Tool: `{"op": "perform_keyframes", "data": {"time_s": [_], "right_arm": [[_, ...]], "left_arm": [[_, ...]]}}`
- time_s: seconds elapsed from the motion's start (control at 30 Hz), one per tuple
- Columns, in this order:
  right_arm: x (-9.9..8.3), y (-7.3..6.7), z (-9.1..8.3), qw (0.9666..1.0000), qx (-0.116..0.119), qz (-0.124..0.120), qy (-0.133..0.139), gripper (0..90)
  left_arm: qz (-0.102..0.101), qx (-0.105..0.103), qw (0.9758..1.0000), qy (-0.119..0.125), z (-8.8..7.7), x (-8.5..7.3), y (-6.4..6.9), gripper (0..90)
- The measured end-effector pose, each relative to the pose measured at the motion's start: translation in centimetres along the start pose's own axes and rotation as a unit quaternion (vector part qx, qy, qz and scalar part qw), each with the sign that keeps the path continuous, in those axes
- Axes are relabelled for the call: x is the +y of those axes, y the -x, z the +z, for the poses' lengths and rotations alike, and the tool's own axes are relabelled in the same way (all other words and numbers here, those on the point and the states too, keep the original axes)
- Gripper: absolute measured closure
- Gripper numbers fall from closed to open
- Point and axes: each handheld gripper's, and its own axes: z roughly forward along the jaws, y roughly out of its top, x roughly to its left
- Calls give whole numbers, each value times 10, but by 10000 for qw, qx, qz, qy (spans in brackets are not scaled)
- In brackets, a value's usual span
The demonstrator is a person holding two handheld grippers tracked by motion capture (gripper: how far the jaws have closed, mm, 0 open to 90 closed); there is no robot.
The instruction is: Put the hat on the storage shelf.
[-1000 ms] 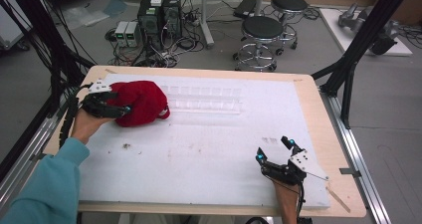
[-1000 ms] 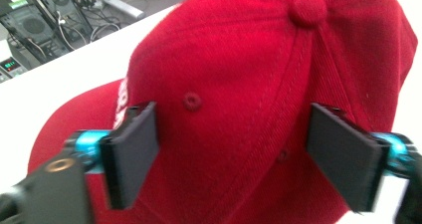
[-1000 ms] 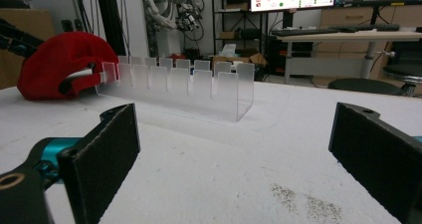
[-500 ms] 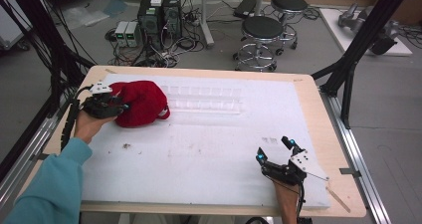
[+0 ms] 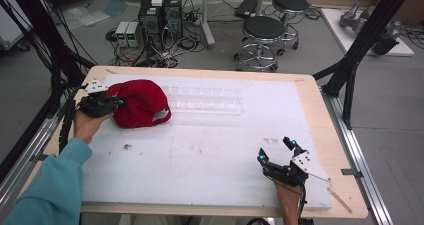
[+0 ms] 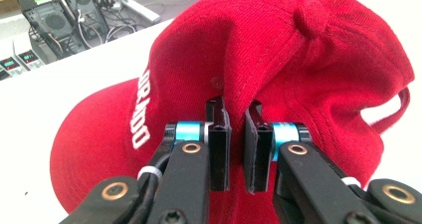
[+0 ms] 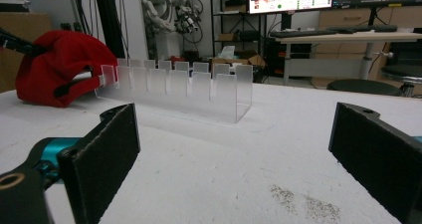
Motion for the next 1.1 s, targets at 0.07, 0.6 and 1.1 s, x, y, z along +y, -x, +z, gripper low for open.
{"op": "perform_keyframes", "data": {"time_s": [0.07, 0.6, 1.1], "right_arm": [[0, 0, 0, 10000, -2, 5, -2, 47], [0, 0, 0, 10000, -4, -15, 5, 47], [0, 0, 0, 10000, -21, 5, 20, 47]], "left_arm": [[-6, 23, 10000, 41, -2, 1, 0, 837], [-184, 96, 9985, 510, -35, 13, 8, 842], [-238, 123, 9944, 1025, -46, 40, 15, 849]]}}
